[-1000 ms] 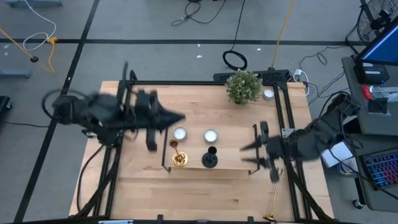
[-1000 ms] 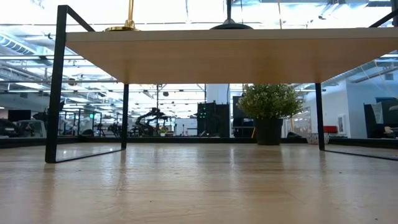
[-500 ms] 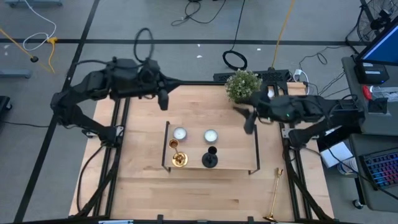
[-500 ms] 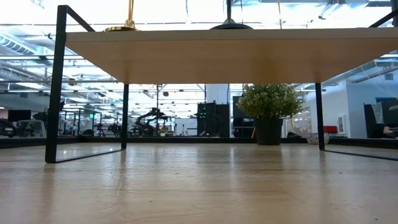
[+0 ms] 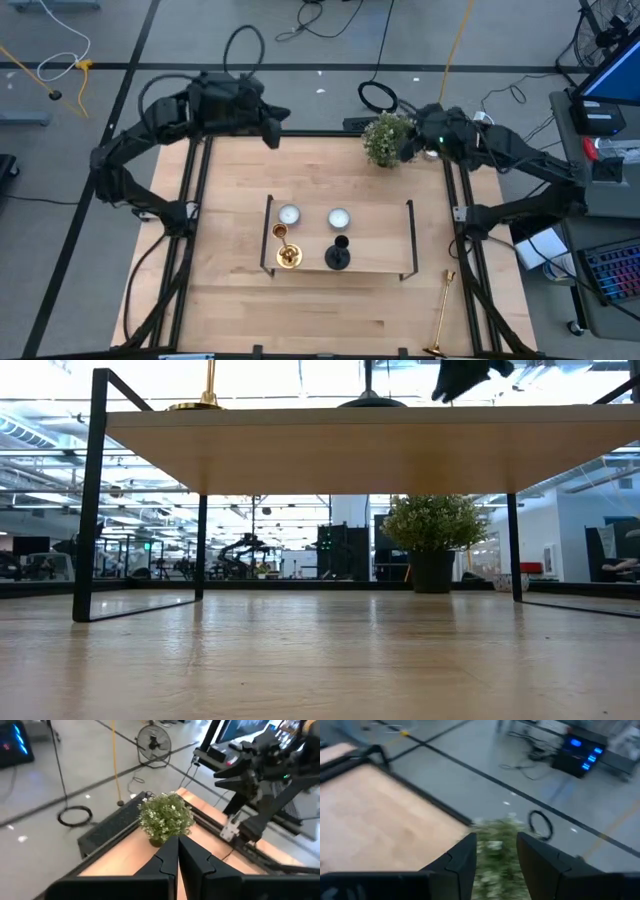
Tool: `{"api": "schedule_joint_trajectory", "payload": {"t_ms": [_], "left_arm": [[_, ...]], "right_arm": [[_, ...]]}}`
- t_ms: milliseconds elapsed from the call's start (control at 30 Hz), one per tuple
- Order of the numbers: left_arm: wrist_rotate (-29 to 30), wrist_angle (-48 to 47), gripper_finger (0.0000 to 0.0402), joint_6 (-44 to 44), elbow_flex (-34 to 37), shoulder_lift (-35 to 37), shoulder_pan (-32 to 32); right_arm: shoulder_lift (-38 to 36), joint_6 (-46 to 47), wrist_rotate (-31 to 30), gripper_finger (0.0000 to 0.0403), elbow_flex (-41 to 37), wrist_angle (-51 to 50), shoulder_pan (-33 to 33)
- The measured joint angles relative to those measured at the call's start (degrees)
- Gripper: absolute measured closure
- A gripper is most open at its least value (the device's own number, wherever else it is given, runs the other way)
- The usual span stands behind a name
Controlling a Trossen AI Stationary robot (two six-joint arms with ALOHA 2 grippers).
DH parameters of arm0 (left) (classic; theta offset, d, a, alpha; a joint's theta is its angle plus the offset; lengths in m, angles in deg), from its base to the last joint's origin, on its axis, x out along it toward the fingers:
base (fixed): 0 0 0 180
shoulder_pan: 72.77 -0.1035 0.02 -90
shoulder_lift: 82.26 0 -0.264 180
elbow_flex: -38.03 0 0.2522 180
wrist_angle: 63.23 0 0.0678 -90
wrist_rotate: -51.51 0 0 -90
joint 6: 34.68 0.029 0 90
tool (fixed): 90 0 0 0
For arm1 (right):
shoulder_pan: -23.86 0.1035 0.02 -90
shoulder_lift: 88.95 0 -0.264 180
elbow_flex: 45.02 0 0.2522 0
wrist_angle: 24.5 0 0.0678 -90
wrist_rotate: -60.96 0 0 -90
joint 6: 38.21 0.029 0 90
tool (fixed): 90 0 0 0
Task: Pick & Place candle stick holders
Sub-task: Put the white red scented candle on the shelf
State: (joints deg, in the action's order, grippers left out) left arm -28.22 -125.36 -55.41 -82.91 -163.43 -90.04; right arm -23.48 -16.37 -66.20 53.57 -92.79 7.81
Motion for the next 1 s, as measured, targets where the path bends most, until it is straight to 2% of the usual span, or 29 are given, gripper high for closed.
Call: {"api": "schedule_joint_trajectory", "payload": {"t_ms": [133, 233, 367, 500, 600, 733, 867, 1000], "left_arm": [[-6.9, -2.1, 0.0396, -2.2, 0.1, -0.6, -4.8], [-8.0, -2.1, 0.0396, -1.6, 0.0, -1.1, -6.3], [-9.5, -2.1, 0.0383, 1.9, 0.0, -1.4, -8.0], [-12.0, -1.4, 0.0391, 5.4, 0.0, -1.9, -9.7], [-15.3, -1.7, 0.0398, 6.2, 0.1, -2.1, -11.8], [-19.7, -1.8, 0.0385, 8.2, 0.0, -2.5, -13.8], [-21.9, -3.0, 0.0384, 10.0, 0.1, -2.6, -14.7], [-22.4, -3.1, 0.0398, 12.1, 0.6, -2.5, -14.7]], "right_arm": [[0.0, 0.0, 5.2, 0.0268, 0.0, -3.2, -6.3], [0.2, -1.0, 7.0, 0.0268, 0.0, -6.1, -10.0], [0.3, -1.3, 7.0, 0.0268, 0.0, -8.5, -14.8], [0.3, 0.2, 7.1, 0.0268, 0.0, -10.0, -19.6], [0.7, 1.7, 7.0, 0.0268, 0.0, -11.8, -22.9], [2.0, 1.9, 5.6, 0.0268, 0.0, -12.9, -27.3], [4.0, 1.4, 3.9, 0.0268, -0.8, -10.1, -31.9], [6.3, 1.1, 5.6, 0.0268, -3.0, -6.0, -36.1]]}}
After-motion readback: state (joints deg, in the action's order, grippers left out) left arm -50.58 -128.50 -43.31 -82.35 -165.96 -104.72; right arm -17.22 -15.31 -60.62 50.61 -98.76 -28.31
